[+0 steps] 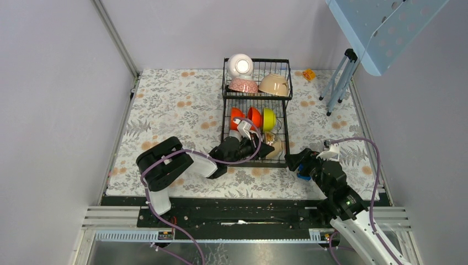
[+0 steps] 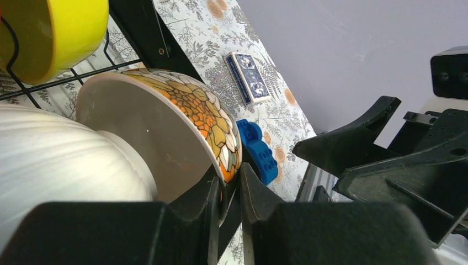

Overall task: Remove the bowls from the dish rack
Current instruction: Pick up the bowl from the dish rack.

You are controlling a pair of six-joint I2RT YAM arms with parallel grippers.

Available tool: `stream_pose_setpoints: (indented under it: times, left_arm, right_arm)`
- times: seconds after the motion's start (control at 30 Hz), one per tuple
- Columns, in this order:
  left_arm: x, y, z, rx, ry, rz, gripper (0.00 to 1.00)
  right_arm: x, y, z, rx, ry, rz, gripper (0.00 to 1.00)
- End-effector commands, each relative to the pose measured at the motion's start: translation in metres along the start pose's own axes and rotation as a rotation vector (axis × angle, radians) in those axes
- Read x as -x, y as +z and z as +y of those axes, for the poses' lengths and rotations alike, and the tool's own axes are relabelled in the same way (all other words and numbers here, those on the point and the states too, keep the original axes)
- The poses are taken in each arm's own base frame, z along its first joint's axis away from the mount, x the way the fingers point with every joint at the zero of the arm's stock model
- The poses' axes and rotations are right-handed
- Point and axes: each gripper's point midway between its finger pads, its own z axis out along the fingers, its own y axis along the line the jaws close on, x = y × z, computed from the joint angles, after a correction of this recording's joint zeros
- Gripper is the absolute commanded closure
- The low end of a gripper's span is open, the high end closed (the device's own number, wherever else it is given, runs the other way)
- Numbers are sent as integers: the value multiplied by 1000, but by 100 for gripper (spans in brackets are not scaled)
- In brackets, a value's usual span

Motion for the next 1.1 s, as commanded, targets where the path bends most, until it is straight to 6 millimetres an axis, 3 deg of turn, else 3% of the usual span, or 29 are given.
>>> stream_pose_setpoints:
  times: [0.0,0.3,0.7,1.07]
  left_arm:
    - [50,-8,-65,-261,21,-165,100]
    - [52,-14,-66,-301,4,-173,100]
    - [53,-16,-68,-317,4,-162,100]
    - [64,-20,-94,-416,-35,-169,100]
  right_arm:
    - [17,-5,15,39,-2,-34,19]
    - [12,2,-9,-94,25,-25,26]
    - [18,1,-1,-63,20,-42,27]
    - [35,-13,15,-14,13,-69,25]
